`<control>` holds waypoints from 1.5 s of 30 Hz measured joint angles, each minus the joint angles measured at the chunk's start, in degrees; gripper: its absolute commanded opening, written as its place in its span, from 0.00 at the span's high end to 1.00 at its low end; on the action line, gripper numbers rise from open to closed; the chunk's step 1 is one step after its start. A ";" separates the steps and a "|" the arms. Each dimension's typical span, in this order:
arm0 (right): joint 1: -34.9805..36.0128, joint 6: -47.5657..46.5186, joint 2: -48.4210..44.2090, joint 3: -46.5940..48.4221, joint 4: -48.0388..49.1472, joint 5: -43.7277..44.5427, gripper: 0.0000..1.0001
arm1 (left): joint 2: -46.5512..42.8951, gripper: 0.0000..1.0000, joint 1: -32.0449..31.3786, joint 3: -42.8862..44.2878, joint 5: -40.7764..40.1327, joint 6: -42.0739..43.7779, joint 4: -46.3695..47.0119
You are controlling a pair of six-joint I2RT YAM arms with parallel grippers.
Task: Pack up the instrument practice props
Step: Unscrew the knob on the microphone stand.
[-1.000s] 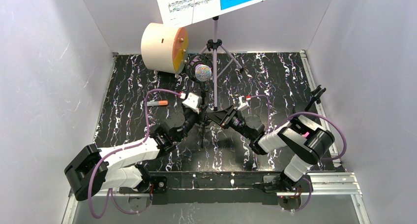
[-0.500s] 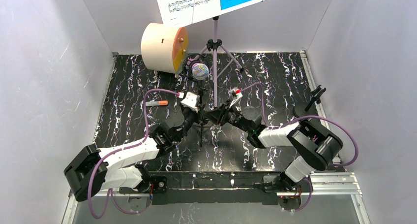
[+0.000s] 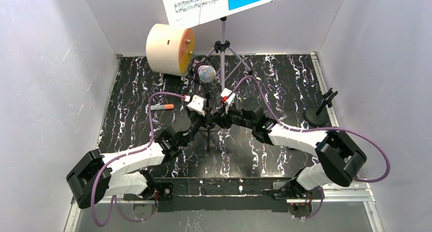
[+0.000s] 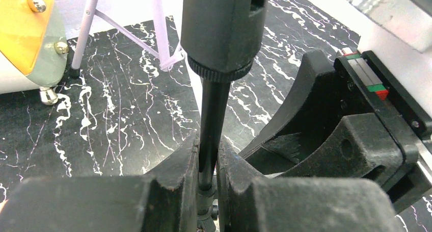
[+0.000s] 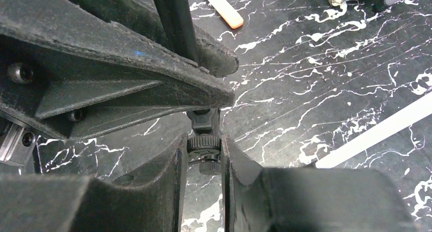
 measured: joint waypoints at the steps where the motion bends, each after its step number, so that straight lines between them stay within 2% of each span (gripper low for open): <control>1: 0.04 -1.05 -0.28 0.46 -1.53 0.02 0.60 | 0.04 1.00 0.00 0.00 0.11 0.00 0.07; 3: 0.07 -1.62 -0.98 0.76 -3.41 0.11 0.43 | 0.09 1.00 -0.09 0.00 0.55 -0.02 0.13; 6: -0.11 0.04 -2.10 0.74 -6.80 1.55 0.27 | 0.09 1.00 -0.20 0.00 0.68 0.00 0.13; 12: -1.92 11.67 -4.00 1.22 -13.00 2.10 0.15 | 0.09 1.00 -0.20 0.00 0.70 0.00 0.13; 17: -7.67 21.49 -4.81 6.40 -18.21 -4.35 0.03 | 0.09 1.00 -0.20 0.00 0.74 0.02 0.13; 21: -14.80 27.87 -4.57 11.06 -20.22 -11.96 0.03 | 0.09 1.00 -0.17 0.00 0.87 0.13 0.11; 24: -18.01 30.32 -2.14 14.62 -21.73 -18.82 0.07 | 0.09 1.00 -0.15 0.00 1.22 0.44 0.13; 29: -18.12 31.45 3.96 16.13 -23.74 -29.00 0.15 | 0.04 1.00 -0.17 0.00 3.15 1.11 0.17; 36: -17.92 31.82 9.20 16.31 -25.42 -38.23 0.24 | 0.04 1.00 -0.17 -0.33 5.29 1.53 0.94; 45: -16.35 32.02 14.47 18.36 -25.03 -43.63 0.38 | 0.04 1.00 -0.17 -0.59 8.52 1.77 1.57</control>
